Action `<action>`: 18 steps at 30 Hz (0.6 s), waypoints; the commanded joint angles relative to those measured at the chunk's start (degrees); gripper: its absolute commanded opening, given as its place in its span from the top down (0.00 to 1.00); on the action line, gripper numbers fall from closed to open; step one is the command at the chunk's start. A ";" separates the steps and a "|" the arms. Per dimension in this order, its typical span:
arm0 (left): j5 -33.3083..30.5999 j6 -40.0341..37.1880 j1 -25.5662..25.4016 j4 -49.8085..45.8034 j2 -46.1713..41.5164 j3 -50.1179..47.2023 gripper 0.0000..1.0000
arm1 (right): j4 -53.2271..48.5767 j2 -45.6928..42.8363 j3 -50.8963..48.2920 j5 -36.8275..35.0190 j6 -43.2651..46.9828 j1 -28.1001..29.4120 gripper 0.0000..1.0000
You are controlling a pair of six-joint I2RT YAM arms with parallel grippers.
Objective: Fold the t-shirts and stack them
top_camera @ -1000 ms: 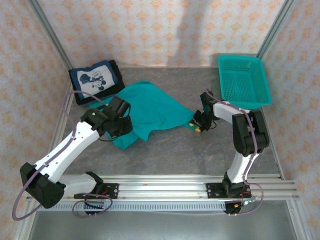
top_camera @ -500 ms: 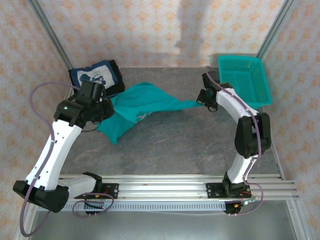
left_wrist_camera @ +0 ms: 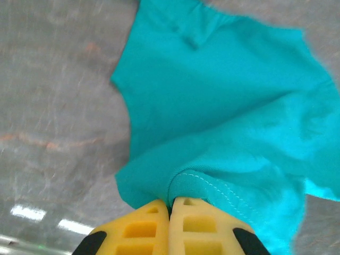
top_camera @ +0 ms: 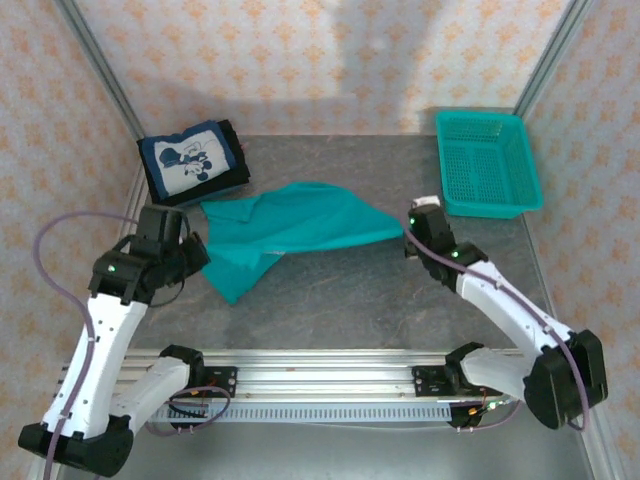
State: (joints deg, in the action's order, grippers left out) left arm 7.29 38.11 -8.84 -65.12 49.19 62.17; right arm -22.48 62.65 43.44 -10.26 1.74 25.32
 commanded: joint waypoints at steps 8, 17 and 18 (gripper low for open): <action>2.13 6.09 0.14 1.47 -9.20 -20.22 1.00 | -13.82 -9.36 -2.49 10.17 -24.37 0.01 0.38; 4.53 5.89 -0.12 4.10 -9.10 -23.37 1.00 | -15.46 -0.20 0.25 28.09 -42.00 -9.56 0.36; 4.55 5.69 -0.12 4.04 -9.08 -23.35 1.00 | -13.87 1.62 0.69 29.85 -42.52 -9.67 0.37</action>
State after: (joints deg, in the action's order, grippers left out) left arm 11.18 43.51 -8.88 -62.41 40.27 39.44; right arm -36.75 60.34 42.44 11.20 -33.76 16.27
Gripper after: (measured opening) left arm 0.037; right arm 0.637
